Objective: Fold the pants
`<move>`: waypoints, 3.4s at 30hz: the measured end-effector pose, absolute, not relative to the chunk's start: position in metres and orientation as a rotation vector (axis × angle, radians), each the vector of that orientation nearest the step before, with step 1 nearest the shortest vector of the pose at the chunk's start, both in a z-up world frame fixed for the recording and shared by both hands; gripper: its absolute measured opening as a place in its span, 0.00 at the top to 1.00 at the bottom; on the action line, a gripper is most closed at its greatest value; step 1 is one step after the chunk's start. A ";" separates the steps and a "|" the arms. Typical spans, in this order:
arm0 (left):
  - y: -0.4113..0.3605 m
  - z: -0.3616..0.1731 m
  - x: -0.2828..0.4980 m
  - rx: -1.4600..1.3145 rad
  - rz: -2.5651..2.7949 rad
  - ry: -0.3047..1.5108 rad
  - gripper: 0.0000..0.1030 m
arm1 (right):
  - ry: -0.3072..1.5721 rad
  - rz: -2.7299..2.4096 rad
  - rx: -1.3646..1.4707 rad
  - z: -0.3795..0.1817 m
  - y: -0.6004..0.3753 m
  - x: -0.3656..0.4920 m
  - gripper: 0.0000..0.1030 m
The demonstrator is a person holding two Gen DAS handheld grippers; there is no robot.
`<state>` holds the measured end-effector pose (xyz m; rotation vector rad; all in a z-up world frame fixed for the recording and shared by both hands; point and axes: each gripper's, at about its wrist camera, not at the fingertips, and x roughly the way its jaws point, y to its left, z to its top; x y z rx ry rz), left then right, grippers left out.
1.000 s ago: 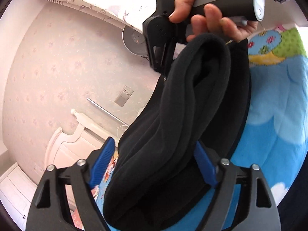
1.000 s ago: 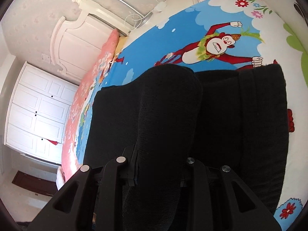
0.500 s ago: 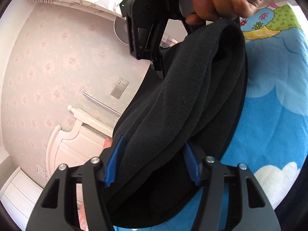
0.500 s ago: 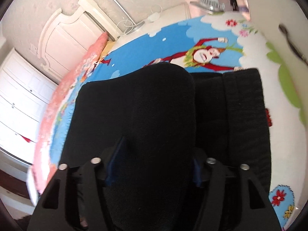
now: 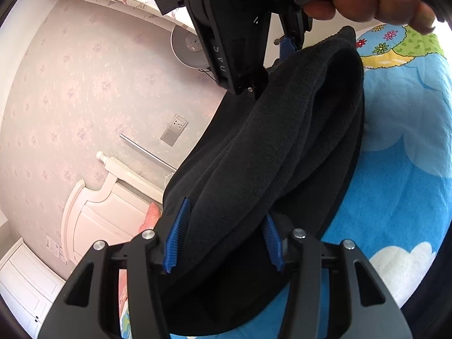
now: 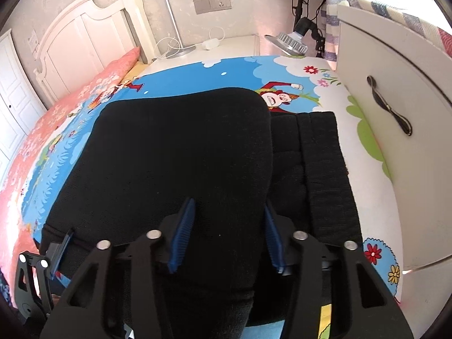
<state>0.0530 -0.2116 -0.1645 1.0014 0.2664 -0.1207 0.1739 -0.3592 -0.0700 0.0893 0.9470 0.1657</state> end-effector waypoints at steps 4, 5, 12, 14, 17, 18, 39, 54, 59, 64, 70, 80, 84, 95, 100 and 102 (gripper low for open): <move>-0.211 -0.160 0.050 0.990 -0.126 0.246 0.63 | 0.928 0.145 0.059 -0.062 -0.356 0.170 0.71; -0.211 -0.155 0.050 0.975 -0.122 0.234 0.64 | 0.922 0.141 0.056 -0.059 -0.355 0.168 0.73; -0.222 -0.136 0.048 0.925 -0.122 0.184 0.69 | 0.870 0.115 0.084 -0.037 -0.365 0.161 0.77; -0.228 -0.134 0.047 0.928 -0.133 0.168 0.69 | 0.862 0.115 0.120 -0.033 -0.377 0.162 0.77; -0.240 -0.138 0.050 0.944 -0.153 0.144 0.69 | 0.879 0.117 0.189 -0.039 -0.399 0.167 0.77; -0.246 -0.142 0.051 0.967 -0.160 0.139 0.69 | 0.885 0.114 0.203 -0.043 -0.404 0.168 0.77; -0.286 -0.121 0.076 1.004 -0.239 0.099 0.71 | 0.809 0.089 0.191 0.000 -0.441 0.190 0.79; -0.302 -0.154 0.069 1.099 -0.270 0.133 0.71 | 0.875 0.094 0.215 -0.062 -0.462 0.187 0.78; -0.305 -0.167 0.071 1.116 -0.339 0.197 0.62 | 0.877 -0.021 0.154 -0.075 -0.457 0.185 0.58; -0.285 -0.127 0.070 0.870 -0.530 0.294 0.51 | 0.868 -0.053 0.097 -0.074 -0.450 0.182 0.58; -0.257 -0.071 0.066 0.574 -0.663 0.329 0.60 | 0.839 -0.087 0.100 -0.079 -0.448 0.179 0.56; -0.276 -0.039 0.244 0.320 -0.755 0.571 0.44 | 0.832 -0.097 0.103 -0.082 -0.447 0.178 0.56; -0.313 -0.043 0.309 0.348 -0.713 0.743 0.43 | 0.827 -0.106 0.116 -0.083 -0.446 0.176 0.56; -0.339 -0.096 0.349 0.336 -0.671 0.956 0.66 | 0.814 -0.127 0.136 -0.085 -0.450 0.170 0.56; -0.337 -0.098 0.350 0.325 -0.666 0.939 0.65 | 0.684 -0.120 0.146 -0.047 -0.440 0.136 0.56; -0.337 -0.099 0.350 0.323 -0.665 0.934 0.65 | 0.664 -0.099 0.134 -0.040 -0.429 0.123 0.56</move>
